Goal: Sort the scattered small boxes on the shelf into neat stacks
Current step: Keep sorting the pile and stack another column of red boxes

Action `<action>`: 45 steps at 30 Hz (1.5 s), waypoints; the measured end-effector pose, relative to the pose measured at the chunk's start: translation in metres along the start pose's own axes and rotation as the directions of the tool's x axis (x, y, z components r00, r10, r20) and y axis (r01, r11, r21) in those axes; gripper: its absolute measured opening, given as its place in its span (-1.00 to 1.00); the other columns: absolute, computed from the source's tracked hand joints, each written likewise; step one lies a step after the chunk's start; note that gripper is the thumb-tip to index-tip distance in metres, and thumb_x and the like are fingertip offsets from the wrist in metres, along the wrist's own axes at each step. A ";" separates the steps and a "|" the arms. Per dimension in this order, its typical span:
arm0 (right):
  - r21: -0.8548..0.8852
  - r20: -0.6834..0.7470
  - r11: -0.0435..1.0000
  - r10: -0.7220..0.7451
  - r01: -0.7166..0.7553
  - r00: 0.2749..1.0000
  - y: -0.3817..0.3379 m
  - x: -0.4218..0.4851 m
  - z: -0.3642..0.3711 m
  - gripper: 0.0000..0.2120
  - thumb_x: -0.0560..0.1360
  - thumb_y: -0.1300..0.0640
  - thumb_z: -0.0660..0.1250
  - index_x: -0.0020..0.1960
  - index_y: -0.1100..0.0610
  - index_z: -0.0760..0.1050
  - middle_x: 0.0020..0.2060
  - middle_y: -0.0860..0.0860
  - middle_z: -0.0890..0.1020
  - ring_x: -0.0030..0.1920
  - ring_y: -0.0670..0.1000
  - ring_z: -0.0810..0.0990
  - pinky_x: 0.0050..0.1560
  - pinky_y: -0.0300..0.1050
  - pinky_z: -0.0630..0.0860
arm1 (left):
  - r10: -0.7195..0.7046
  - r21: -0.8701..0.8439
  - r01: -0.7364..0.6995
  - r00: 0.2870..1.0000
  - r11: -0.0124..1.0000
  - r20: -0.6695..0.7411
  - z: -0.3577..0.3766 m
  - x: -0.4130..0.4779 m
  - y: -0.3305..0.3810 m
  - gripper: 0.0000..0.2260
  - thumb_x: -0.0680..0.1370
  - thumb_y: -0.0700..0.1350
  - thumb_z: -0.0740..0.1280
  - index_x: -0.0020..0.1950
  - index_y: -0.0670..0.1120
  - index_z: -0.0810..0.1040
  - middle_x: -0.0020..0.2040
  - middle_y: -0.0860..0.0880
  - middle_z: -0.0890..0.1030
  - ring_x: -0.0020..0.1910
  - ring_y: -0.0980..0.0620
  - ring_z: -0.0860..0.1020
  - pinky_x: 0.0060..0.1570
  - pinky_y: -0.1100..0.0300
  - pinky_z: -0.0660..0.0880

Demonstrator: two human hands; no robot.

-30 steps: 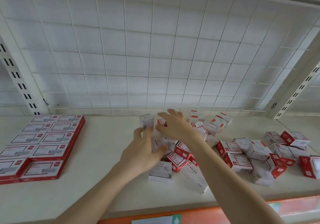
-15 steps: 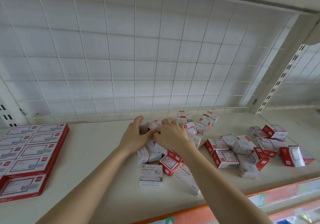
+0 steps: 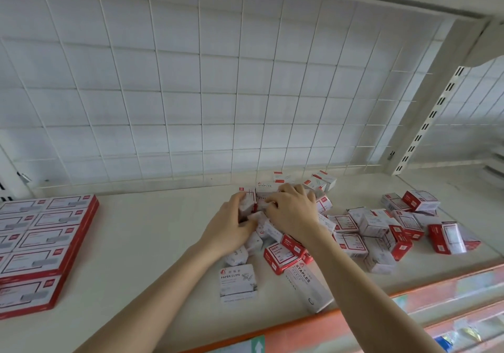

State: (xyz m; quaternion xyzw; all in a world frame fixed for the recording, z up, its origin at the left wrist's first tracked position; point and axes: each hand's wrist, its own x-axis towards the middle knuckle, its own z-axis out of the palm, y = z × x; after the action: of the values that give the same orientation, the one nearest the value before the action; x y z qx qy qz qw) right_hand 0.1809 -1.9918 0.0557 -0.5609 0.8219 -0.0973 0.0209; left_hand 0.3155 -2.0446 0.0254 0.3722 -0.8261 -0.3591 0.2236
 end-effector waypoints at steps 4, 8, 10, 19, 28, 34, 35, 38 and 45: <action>0.077 -0.060 0.997 0.001 0.003 0.998 0.002 0.000 0.001 -0.65 0.51 0.12 0.11 0.25 -0.04 0.46 0.28 0.01 0.42 0.33 0.10 0.24 0.31 0.07 0.18 | 0.050 0.219 -0.024 0.992 0.975 -0.113 -0.003 -0.006 0.002 -0.50 0.54 -0.01 0.25 0.44 -0.11 0.24 0.38 -0.10 0.31 0.32 -0.06 0.34 0.23 0.20 0.30; 0.166 -0.145 0.986 0.037 -0.012 0.989 0.005 0.002 0.004 -0.68 0.54 0.16 0.13 0.27 0.03 0.44 0.27 0.04 0.45 0.31 0.12 0.29 0.29 0.07 0.23 | 0.221 0.383 -0.167 0.970 0.908 -0.101 -0.003 -0.018 0.014 -0.58 0.52 -0.07 0.25 0.37 -0.11 0.36 0.39 -0.07 0.29 0.38 -0.06 0.25 0.32 0.13 0.22; 0.233 -0.185 0.973 0.048 -0.004 0.982 0.006 0.002 0.004 -0.68 0.55 0.19 0.15 0.29 0.07 0.43 0.25 0.08 0.46 0.29 0.14 0.31 0.26 0.05 0.27 | 0.261 0.333 -0.218 0.961 0.918 -0.090 0.001 -0.024 0.017 -0.60 0.50 -0.08 0.28 0.33 -0.12 0.41 0.34 -0.07 0.34 0.34 -0.06 0.29 0.31 0.13 0.26; 0.602 -0.325 0.766 -0.024 0.226 0.945 0.001 -0.022 -0.015 -0.71 0.53 0.31 0.19 0.24 0.20 0.44 -0.06 0.06 0.59 -0.14 -0.13 0.51 -0.16 -0.45 0.40 | 0.253 0.113 -0.240 0.959 0.964 -0.129 -0.001 -0.034 0.024 -0.38 0.49 -0.10 0.34 0.48 -0.09 0.14 0.35 -0.09 0.33 0.32 -0.03 0.35 0.25 0.14 0.35; 0.625 -0.291 0.689 -0.230 0.367 0.929 -0.010 -0.046 -0.022 -0.58 0.42 0.30 0.36 0.26 0.13 0.43 0.08 -0.05 0.56 0.13 -0.14 0.51 0.18 -0.28 0.43 | 0.268 -0.146 -0.300 0.941 0.943 -0.205 -0.003 -0.036 0.031 -0.42 0.40 -0.19 0.45 0.36 -0.03 0.30 0.10 0.12 0.51 0.15 0.05 0.51 0.12 0.20 0.46; 0.548 -0.231 0.765 -0.250 0.338 0.940 -0.002 -0.048 -0.019 -0.55 0.41 0.22 0.39 0.28 0.09 0.41 0.10 -0.10 0.48 0.12 -0.16 0.45 0.11 -0.39 0.38 | 0.200 -0.145 -0.239 0.950 0.960 -0.238 -0.012 -0.039 0.027 -0.39 0.37 -0.19 0.48 0.37 -0.07 0.33 0.02 0.09 0.54 -0.05 0.15 0.53 -0.08 0.52 0.41; 0.534 -0.233 0.778 -0.239 0.329 0.943 0.002 -0.049 -0.018 -0.56 0.42 0.22 0.38 0.28 0.10 0.42 0.08 -0.12 0.47 0.10 -0.17 0.45 0.07 -0.45 0.37 | 0.199 -0.134 -0.235 0.950 0.963 -0.241 -0.013 -0.039 0.027 -0.41 0.37 -0.18 0.49 0.35 -0.09 0.35 0.03 0.09 0.52 -0.07 0.18 0.50 -0.13 0.59 0.37; 0.491 -0.254 0.822 -0.180 0.287 0.950 0.016 -0.054 -0.016 -0.62 0.45 0.21 0.36 0.25 0.13 0.45 0.07 -0.10 0.48 0.06 -0.15 0.45 0.00 -0.51 0.35 | 0.201 -0.070 -0.225 0.948 0.972 -0.247 -0.013 -0.038 0.024 -0.47 0.37 -0.15 0.49 0.31 -0.09 0.41 0.11 0.01 0.53 -0.03 0.19 0.46 -0.16 0.61 0.32; 0.367 -0.192 0.911 -0.122 0.186 0.974 0.038 -0.070 -0.016 -0.64 0.43 0.22 0.36 0.23 0.15 0.48 0.14 0.01 0.54 0.09 -0.07 0.47 0.19 -0.15 0.43 | 0.142 -0.076 -0.173 0.941 0.982 -0.307 -0.013 -0.033 0.021 -0.52 0.38 -0.15 0.48 0.27 -0.09 0.44 0.16 -0.02 0.52 -0.02 0.20 0.43 -0.20 0.64 0.32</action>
State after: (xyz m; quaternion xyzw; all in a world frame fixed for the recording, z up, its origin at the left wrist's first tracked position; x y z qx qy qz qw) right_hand 0.1691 -1.9115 0.0587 -0.5992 0.7390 -0.3032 0.0542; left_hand 0.3346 -2.0144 0.0462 0.3431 -0.7904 -0.3209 0.3933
